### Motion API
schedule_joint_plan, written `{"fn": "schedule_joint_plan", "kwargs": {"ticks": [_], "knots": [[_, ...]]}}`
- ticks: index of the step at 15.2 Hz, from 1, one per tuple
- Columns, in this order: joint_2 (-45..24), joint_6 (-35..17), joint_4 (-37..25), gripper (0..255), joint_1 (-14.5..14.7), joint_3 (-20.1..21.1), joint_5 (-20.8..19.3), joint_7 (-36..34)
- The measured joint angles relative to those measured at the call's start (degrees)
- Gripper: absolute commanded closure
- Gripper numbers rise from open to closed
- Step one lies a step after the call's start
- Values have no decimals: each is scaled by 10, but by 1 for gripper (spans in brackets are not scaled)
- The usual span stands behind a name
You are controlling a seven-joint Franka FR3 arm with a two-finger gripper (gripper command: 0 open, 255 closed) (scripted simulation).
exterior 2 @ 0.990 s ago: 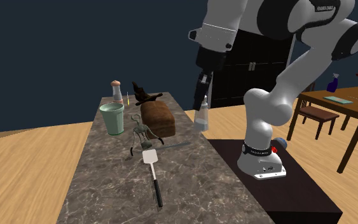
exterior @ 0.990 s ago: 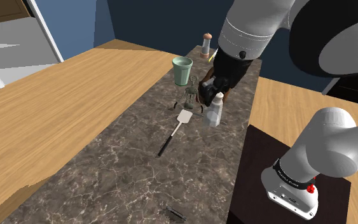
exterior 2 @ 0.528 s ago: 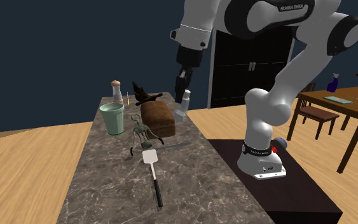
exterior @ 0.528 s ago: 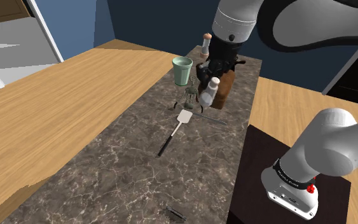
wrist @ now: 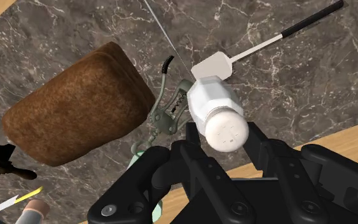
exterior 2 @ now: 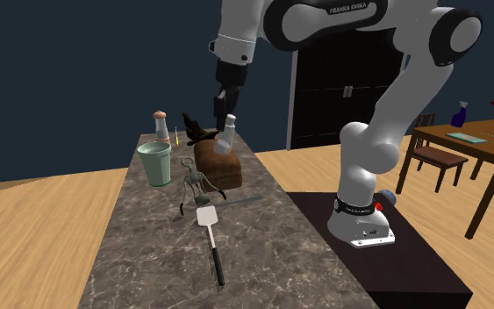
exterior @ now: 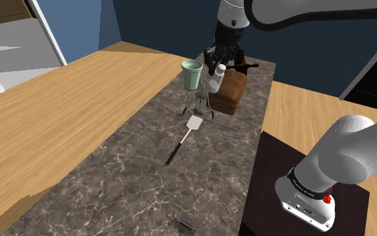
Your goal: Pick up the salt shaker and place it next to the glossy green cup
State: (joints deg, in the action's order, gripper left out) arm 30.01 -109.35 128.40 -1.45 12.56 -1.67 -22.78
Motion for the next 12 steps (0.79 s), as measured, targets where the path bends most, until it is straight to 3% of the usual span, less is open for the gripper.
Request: {"fn": "schedule_joint_plan", "kwargs": {"ticks": [12], "knots": [[-184, -38, -153, 255, -56, -81, -32, 116]]}}
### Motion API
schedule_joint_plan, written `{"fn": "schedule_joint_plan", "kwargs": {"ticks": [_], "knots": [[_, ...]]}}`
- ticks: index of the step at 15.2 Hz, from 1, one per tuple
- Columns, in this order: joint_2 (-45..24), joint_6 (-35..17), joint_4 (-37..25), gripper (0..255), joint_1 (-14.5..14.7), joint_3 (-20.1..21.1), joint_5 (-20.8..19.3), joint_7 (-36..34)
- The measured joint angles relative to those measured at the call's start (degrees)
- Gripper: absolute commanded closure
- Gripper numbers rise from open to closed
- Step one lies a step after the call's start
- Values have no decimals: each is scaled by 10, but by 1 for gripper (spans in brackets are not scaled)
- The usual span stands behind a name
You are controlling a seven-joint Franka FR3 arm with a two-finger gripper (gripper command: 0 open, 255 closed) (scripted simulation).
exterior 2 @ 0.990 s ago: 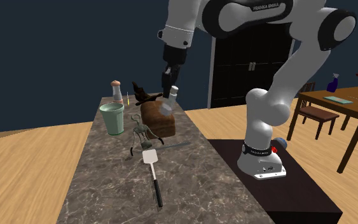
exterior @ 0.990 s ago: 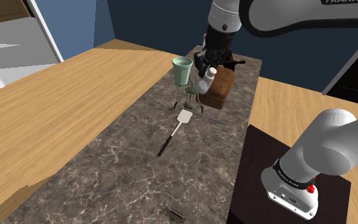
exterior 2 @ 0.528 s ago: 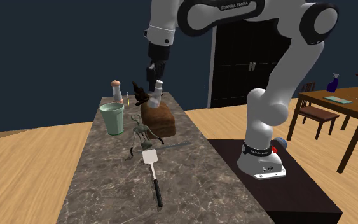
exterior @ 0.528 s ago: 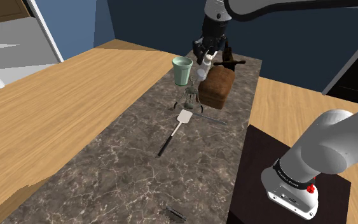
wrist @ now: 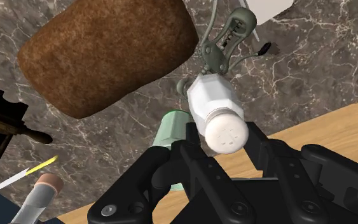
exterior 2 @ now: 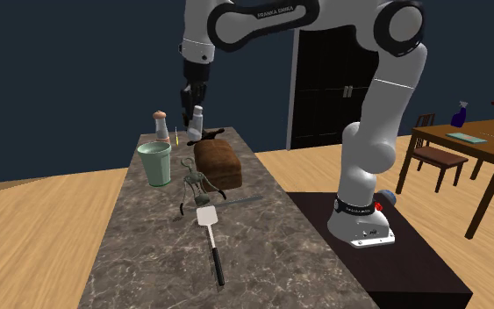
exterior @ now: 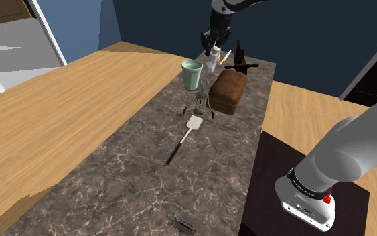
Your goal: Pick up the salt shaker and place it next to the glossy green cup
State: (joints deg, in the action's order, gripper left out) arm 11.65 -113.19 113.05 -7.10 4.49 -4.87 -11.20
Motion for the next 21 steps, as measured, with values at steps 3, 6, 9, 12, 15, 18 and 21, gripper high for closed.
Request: {"fn": "schedule_joint_plan", "kwargs": {"ticks": [3, 6, 9, 12, 15, 18, 21], "knots": [[-52, 3, -57, 255, -9, -12, -1, 22], [-107, 7, -118, 255, -20, -25, 1, 46], [-169, 21, -196, 255, -32, -36, 5, 72], [-227, 38, -271, 255, -45, -46, 12, 98], [-294, 66, -369, 255, -60, -54, 20, 123], [-391, 108, -508, 255, -72, -57, 27, 139], [-452, 137, -598, 255, -82, -59, 31, 152]]}}
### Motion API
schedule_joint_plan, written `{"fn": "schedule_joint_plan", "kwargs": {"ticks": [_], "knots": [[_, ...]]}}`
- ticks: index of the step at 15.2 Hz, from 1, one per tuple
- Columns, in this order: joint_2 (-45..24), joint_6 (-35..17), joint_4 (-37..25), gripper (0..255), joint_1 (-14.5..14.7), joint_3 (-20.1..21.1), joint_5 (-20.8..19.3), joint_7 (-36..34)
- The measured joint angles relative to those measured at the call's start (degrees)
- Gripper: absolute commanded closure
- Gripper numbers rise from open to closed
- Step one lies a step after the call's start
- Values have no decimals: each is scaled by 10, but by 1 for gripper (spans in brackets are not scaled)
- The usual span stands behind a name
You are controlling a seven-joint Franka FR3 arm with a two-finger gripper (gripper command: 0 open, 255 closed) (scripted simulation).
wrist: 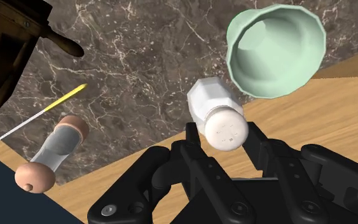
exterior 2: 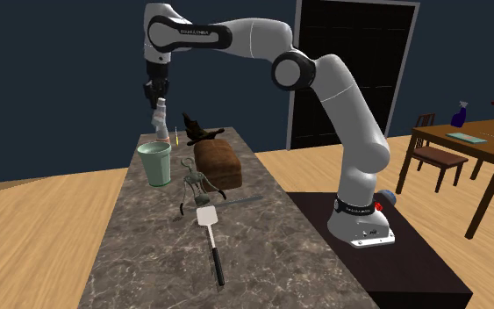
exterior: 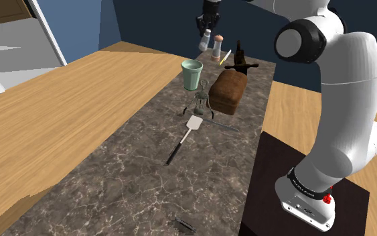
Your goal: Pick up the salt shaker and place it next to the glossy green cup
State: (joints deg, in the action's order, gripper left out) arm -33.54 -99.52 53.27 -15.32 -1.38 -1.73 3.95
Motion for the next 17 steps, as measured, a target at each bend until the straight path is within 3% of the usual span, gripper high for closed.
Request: {"fn": "schedule_joint_plan", "kwargs": {"ticks": [17], "knots": [[31, -148, 178, 255, -1, 0, -1, -2]]}}
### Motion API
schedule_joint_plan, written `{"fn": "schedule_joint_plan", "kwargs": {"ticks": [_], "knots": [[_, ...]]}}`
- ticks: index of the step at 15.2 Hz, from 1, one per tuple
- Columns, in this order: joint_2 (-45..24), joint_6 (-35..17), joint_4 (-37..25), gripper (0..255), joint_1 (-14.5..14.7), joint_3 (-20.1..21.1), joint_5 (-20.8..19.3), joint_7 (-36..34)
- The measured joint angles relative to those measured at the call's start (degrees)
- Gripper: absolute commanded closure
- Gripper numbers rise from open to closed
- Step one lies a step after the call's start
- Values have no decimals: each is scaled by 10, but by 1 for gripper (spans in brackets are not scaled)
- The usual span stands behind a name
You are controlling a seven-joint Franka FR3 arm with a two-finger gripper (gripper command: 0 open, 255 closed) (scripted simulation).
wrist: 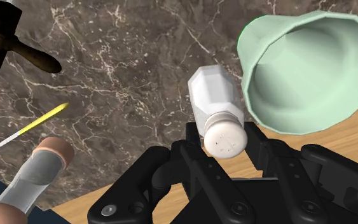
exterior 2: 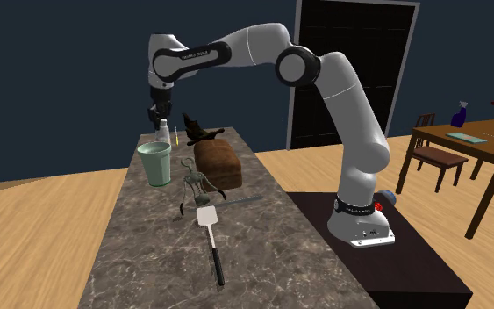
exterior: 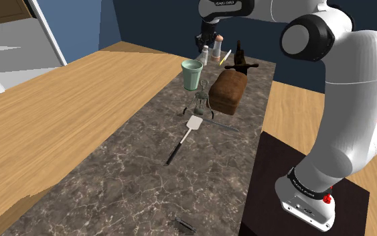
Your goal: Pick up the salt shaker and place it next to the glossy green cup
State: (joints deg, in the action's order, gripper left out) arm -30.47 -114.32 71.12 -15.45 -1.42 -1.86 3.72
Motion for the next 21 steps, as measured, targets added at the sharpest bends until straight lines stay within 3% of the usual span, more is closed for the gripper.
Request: {"fn": "schedule_joint_plan", "kwargs": {"ticks": [14, 21], "knots": [[-7, -106, 85, 255, -1, -2, -2, -4], [-21, -153, 97, 255, -2, -6, -3, -7]]}}
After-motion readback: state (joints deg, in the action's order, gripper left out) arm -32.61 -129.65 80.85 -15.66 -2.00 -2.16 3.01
